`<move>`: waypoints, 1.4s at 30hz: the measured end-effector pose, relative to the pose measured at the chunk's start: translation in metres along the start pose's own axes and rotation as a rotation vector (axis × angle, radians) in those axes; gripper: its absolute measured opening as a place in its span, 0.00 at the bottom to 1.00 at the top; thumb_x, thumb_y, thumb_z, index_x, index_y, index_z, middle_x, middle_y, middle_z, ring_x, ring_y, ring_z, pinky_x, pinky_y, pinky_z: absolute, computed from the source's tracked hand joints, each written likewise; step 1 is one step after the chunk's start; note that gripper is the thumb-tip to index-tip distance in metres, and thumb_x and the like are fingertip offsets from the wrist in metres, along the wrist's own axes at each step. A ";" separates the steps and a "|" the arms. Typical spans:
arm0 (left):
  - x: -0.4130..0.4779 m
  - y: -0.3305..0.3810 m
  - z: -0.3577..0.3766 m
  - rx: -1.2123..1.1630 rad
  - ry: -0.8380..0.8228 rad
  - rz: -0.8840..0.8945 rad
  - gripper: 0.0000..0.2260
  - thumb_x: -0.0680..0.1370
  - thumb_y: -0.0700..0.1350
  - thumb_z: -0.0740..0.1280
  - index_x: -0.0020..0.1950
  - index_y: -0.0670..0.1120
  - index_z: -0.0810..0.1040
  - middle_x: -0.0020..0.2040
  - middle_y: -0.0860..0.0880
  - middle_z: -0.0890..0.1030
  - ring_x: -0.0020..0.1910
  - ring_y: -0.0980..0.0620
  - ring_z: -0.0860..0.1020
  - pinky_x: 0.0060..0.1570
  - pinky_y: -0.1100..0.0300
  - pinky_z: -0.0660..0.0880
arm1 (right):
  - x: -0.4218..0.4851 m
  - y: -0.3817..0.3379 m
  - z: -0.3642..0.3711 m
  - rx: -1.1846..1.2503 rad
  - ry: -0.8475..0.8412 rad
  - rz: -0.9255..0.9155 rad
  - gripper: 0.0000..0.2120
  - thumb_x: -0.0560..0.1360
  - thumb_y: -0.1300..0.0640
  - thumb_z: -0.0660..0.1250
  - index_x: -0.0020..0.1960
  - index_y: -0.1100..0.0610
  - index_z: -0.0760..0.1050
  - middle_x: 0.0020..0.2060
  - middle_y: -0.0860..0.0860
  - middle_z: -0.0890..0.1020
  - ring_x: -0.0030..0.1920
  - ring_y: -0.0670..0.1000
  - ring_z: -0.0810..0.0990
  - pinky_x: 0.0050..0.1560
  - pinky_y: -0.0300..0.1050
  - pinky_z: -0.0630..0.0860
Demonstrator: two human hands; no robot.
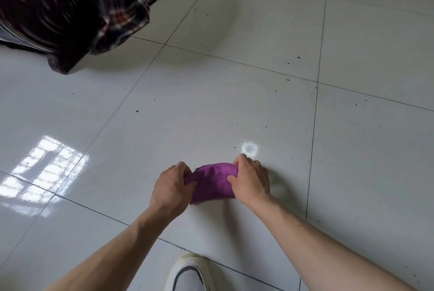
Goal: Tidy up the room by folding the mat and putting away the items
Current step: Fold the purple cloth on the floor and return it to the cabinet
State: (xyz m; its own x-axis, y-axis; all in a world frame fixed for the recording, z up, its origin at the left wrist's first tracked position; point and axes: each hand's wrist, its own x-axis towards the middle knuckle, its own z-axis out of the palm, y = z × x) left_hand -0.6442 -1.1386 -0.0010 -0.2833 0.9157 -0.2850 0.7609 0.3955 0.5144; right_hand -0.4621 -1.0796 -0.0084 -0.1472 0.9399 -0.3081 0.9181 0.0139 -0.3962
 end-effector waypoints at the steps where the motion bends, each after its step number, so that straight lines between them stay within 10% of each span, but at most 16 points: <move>1: -0.003 0.000 -0.002 -0.030 0.009 -0.003 0.04 0.75 0.44 0.70 0.47 0.48 0.76 0.43 0.51 0.79 0.42 0.50 0.77 0.43 0.55 0.76 | -0.001 0.002 -0.002 0.073 -0.006 0.020 0.11 0.76 0.53 0.70 0.56 0.54 0.74 0.53 0.49 0.81 0.57 0.55 0.77 0.56 0.48 0.72; 6: -0.021 0.004 -0.018 -0.170 0.071 -0.030 0.04 0.75 0.41 0.71 0.47 0.48 0.79 0.41 0.50 0.82 0.43 0.50 0.79 0.38 0.62 0.74 | -0.012 0.008 -0.023 0.561 -0.061 0.098 0.06 0.73 0.56 0.74 0.49 0.53 0.81 0.41 0.47 0.82 0.42 0.50 0.79 0.39 0.39 0.72; 22: -0.043 0.178 -0.214 -0.301 0.240 0.253 0.05 0.74 0.38 0.73 0.46 0.47 0.80 0.35 0.53 0.82 0.29 0.61 0.78 0.27 0.70 0.71 | -0.056 -0.049 -0.268 0.745 0.262 -0.193 0.04 0.74 0.59 0.72 0.48 0.56 0.81 0.40 0.50 0.83 0.38 0.47 0.79 0.33 0.30 0.73; 33: -0.107 0.360 -0.463 -0.329 0.303 0.305 0.07 0.73 0.41 0.75 0.45 0.52 0.82 0.39 0.53 0.84 0.36 0.54 0.81 0.36 0.63 0.78 | -0.129 -0.153 -0.548 0.852 0.335 -0.195 0.05 0.71 0.59 0.76 0.44 0.53 0.80 0.40 0.53 0.86 0.44 0.56 0.84 0.50 0.55 0.82; 42: -0.218 0.552 -0.691 -0.431 0.318 0.427 0.06 0.74 0.41 0.75 0.47 0.52 0.82 0.41 0.52 0.85 0.39 0.54 0.84 0.40 0.56 0.84 | -0.247 -0.233 -0.835 0.860 0.424 -0.280 0.05 0.72 0.59 0.75 0.46 0.52 0.81 0.40 0.51 0.86 0.44 0.53 0.85 0.48 0.52 0.83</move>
State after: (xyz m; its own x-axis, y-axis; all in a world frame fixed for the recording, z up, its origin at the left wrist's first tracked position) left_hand -0.5660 -1.0713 0.9036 -0.2177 0.9480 0.2322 0.5628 -0.0725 0.8234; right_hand -0.3323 -1.0302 0.8821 -0.0196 0.9869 0.1601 0.2670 0.1594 -0.9504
